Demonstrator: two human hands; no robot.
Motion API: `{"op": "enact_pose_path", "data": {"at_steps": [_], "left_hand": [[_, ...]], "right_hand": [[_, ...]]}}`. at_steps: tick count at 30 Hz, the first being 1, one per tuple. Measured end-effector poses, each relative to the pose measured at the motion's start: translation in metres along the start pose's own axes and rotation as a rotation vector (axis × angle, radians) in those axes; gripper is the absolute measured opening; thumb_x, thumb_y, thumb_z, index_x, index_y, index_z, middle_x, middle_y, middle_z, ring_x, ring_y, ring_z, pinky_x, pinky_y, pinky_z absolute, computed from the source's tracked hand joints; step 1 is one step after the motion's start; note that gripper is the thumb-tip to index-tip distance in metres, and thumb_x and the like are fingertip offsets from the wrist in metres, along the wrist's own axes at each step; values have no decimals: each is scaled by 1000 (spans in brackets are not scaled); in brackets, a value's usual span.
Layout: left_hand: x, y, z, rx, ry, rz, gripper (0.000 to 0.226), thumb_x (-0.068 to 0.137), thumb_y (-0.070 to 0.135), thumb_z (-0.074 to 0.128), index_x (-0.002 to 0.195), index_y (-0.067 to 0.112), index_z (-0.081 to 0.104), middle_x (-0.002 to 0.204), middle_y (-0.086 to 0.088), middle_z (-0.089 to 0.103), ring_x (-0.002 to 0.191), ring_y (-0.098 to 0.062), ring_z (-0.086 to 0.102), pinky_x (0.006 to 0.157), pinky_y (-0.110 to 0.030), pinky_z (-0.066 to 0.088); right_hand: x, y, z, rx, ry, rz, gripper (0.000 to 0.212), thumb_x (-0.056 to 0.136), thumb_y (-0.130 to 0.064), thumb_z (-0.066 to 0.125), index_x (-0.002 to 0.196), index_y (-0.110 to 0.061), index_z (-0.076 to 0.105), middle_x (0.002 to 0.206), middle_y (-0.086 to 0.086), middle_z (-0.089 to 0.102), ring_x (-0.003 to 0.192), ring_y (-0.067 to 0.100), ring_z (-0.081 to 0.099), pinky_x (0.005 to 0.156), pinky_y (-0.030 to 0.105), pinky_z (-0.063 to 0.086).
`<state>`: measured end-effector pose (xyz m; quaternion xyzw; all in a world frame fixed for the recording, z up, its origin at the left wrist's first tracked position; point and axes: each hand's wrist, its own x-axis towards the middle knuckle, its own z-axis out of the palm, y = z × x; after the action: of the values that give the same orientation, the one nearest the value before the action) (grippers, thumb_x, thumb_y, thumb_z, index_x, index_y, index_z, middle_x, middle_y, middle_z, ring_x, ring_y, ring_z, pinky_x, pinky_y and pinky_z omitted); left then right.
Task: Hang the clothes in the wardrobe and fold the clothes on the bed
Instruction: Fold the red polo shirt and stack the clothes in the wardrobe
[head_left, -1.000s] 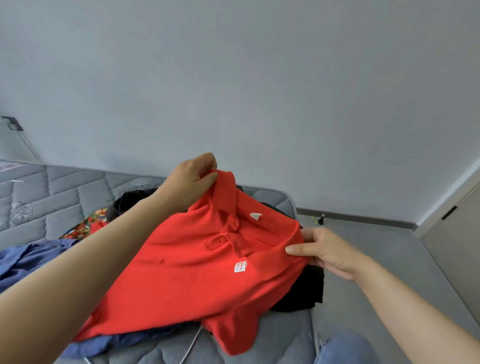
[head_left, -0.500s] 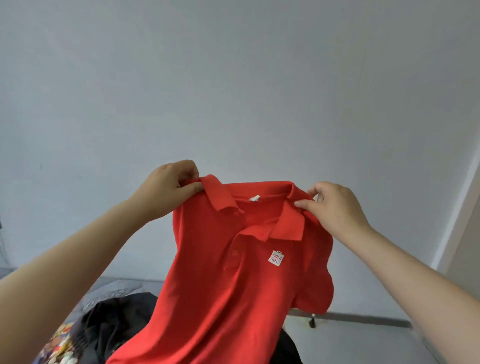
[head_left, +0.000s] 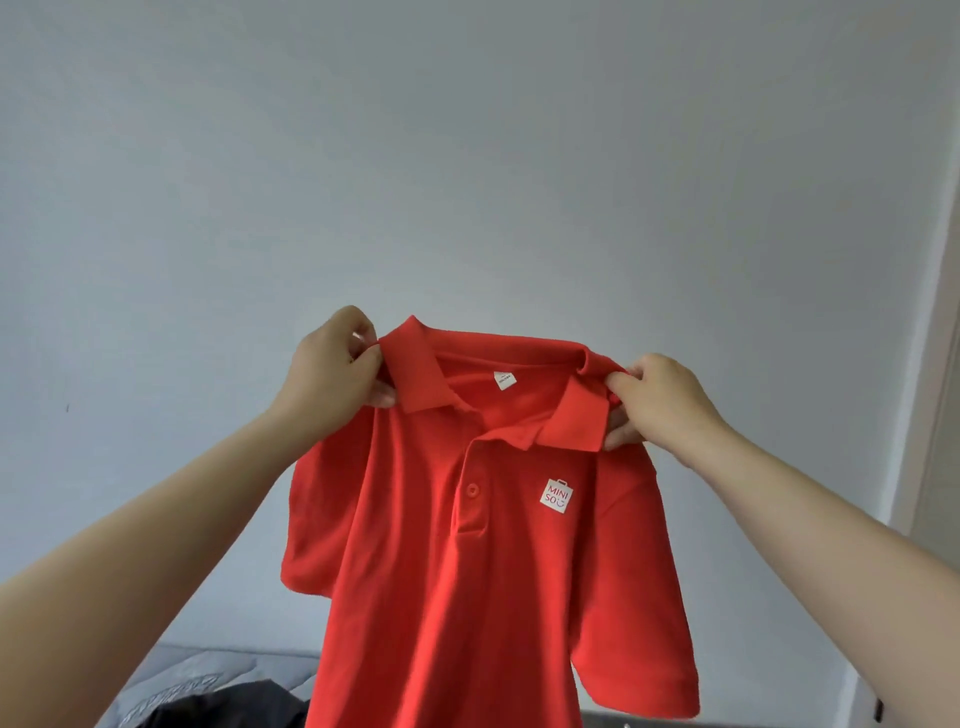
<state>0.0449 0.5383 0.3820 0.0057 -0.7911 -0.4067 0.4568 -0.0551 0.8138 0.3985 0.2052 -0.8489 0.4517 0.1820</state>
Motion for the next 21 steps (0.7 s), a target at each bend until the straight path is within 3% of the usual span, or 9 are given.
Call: {"op": "enact_pose_path", "data": {"at_steps": [3, 6, 8, 10, 13, 18, 21], "left_hand": [[-1, 7, -4, 0, 81, 91, 10, 89, 3, 47, 83, 11, 46, 73, -2, 64, 58, -10, 70, 55, -22, 50], [-4, 11, -5, 127, 183, 199, 13, 84, 7, 54, 77, 14, 46, 66, -2, 58, 54, -7, 59, 53, -21, 42], [-7, 16, -3, 183, 220, 297, 13, 82, 5, 54, 77, 13, 45, 65, 0, 54, 55, -10, 46, 53, -18, 35], [-10, 21, -1, 237, 237, 415, 13, 80, 0, 53, 79, 9, 44, 74, -4, 53, 64, -16, 44, 58, -20, 35], [-16, 28, -4, 317, 237, 577, 15, 76, -5, 51, 81, 5, 42, 83, -6, 50, 70, -24, 42, 63, -33, 36], [-25, 45, -18, 423, 289, 729, 12, 74, -2, 50, 80, 5, 43, 89, -8, 53, 75, -23, 43, 66, -27, 31], [-33, 59, -29, 436, 320, 771, 11, 74, -4, 51, 79, 4, 45, 86, -9, 55, 74, -26, 45, 68, -30, 32]], "right_hand": [[3, -5, -3, 285, 43, 53, 18, 94, -12, 47, 77, -7, 52, 66, 12, 66, 55, 25, 68, 75, 48, 58], [2, -6, 1, 331, 97, 51, 15, 94, -21, 48, 81, -14, 47, 92, 16, 67, 80, 29, 66, 88, 54, 52], [-2, -9, 5, 323, 168, 39, 13, 95, -27, 48, 85, -19, 47, 97, 9, 64, 92, 32, 64, 90, 54, 52], [-7, -13, 9, 316, 234, -7, 12, 95, -29, 47, 87, -20, 46, 88, 2, 58, 85, 29, 60, 80, 49, 53], [-17, -17, 9, 276, 348, -129, 12, 98, -28, 45, 93, -16, 45, 80, -2, 53, 70, 18, 51, 58, 32, 39], [-39, -27, 4, 289, 495, -273, 16, 101, -26, 44, 99, -10, 44, 76, -5, 51, 65, 8, 48, 53, 16, 35], [-52, -36, -2, 342, 553, -277, 16, 101, -27, 43, 97, -12, 43, 78, -6, 50, 67, 9, 48, 53, 14, 35]]}}
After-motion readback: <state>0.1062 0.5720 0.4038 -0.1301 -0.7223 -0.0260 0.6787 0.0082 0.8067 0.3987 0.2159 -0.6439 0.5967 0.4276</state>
